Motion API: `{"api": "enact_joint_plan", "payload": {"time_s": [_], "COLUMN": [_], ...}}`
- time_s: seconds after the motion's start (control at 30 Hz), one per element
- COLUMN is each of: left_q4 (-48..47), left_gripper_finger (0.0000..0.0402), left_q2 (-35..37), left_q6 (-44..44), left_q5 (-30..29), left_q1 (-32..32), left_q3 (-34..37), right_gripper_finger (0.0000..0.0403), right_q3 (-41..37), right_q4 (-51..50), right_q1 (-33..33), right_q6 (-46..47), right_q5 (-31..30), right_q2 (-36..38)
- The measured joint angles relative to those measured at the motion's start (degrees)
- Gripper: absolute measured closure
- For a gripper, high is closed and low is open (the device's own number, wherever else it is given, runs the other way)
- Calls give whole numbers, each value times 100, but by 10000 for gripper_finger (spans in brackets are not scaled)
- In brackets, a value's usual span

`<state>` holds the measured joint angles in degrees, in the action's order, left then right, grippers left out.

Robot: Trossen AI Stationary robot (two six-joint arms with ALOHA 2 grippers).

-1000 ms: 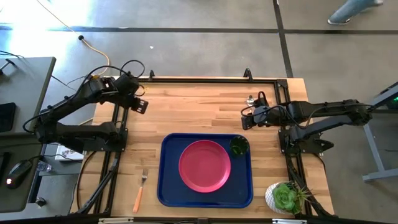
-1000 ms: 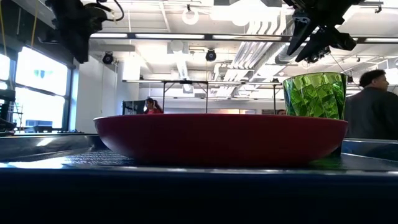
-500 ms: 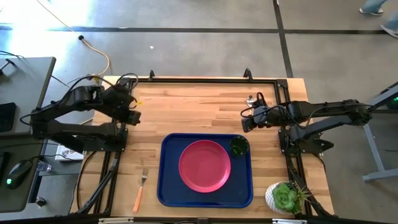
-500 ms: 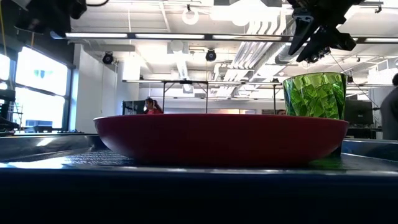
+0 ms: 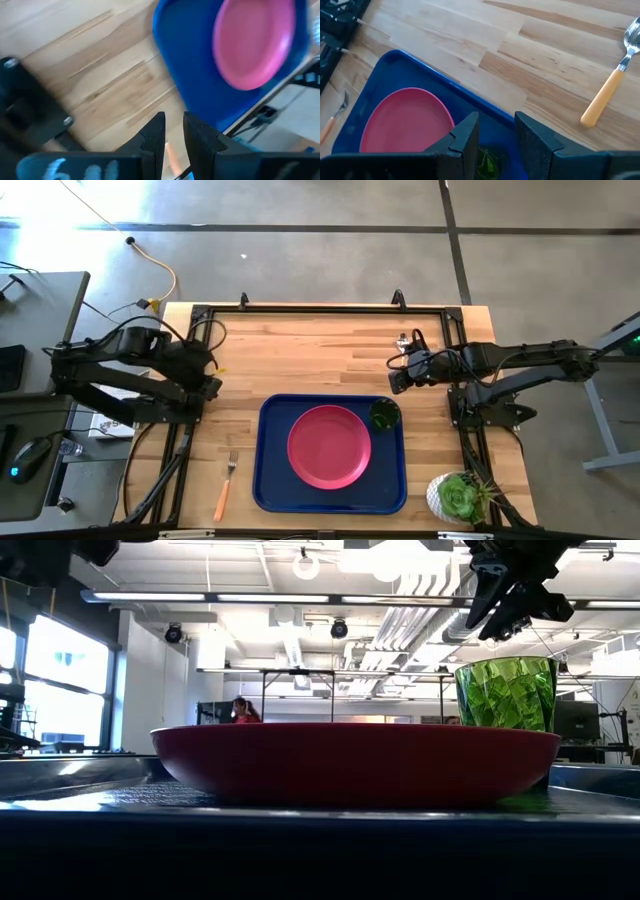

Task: Pick and place plate/cup/fork/spoon on tray
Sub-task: Put the yellow fork on the blue serving tray to the left of the pink plate

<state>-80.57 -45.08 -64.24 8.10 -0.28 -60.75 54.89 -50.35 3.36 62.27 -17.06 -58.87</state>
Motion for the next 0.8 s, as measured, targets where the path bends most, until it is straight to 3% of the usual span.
{"api": "enact_joint_plan", "payload": {"time_s": [0.17,0.5,0.8], "left_q4": [-586,-658,-500], "left_gripper_finger": [329,251,247], "left_q2": [0,-98,-513], "left_q6": [-231,-823,-1911], "left_q5": [-2,76,54], "left_q1": [-173,-500,-1340], "left_q3": [2,2,7], "right_gripper_finger": [286,286,286], "right_q3": [0,0,0], "right_q4": [2,0,1], "right_q1": [0,0,-71], "right_q6": [-125,-230,-236], "right_q5": [0,4,-227], "right_q2": [0,0,0]}}
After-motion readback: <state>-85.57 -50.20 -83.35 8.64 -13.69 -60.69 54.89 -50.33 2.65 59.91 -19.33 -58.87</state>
